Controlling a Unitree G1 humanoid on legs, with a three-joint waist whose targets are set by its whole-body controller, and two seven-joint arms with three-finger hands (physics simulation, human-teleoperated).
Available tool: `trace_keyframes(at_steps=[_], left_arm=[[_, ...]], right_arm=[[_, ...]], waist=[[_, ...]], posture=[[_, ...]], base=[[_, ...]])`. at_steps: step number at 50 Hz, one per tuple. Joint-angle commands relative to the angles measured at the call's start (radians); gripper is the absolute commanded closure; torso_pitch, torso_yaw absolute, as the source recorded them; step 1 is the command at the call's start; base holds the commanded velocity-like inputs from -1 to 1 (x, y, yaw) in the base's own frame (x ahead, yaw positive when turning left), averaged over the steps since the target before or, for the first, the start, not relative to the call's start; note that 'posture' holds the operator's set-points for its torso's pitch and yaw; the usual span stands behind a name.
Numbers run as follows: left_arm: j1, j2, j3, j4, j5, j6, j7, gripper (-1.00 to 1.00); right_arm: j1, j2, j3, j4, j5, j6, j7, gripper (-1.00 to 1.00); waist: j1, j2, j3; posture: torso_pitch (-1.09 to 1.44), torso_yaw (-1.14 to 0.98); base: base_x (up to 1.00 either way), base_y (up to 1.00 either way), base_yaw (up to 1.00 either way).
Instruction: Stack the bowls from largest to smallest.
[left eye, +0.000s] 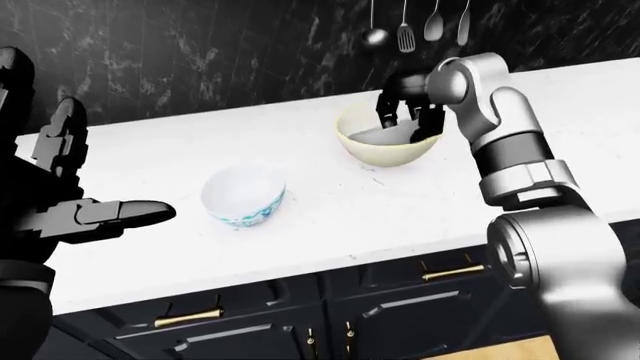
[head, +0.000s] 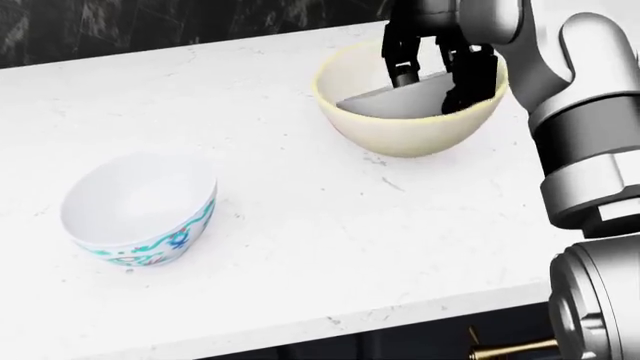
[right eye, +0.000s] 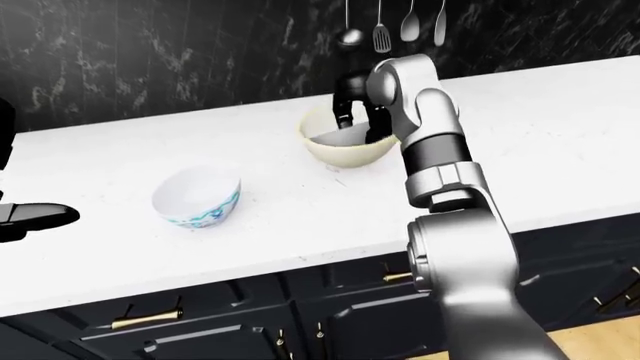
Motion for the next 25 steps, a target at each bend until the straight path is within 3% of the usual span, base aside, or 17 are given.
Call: trace_keyframes(at_steps=[1, 13, 25], left_arm=[[-0.019, 0.018, 0.013, -0.012, 0.002, -0.029, 0.003, -1.00], [-0.023, 0.018, 0.003, -0.006, 0.009, -0.036, 0.007, -1.00], [-0.021, 0.025, 0.016, -0.010, -0.010, -0.033, 0.016, -1.00]], right_arm=[[-0.051, -0.010, -0.012, -0.043, 0.008, -0.002, -0.030, 0.40], [-0.049, -0.015, -0.012, -0.049, 0.003, -0.007, -0.036, 0.30], [-0.022, -0.013, -0.016, -0.075, 0.006, -0.003, -0.018, -0.05]], waist=[[0.000, 0.000, -0.020], [-0.001, 0.000, -0.021], [-0.002, -0.001, -0.022]], posture=[[-0.24, 0.00], [-0.24, 0.00], [-0.24, 0.00]], base=[[0.00, 0.00, 0.00], [0.00, 0.00, 0.00], [0.00, 0.00, 0.00]])
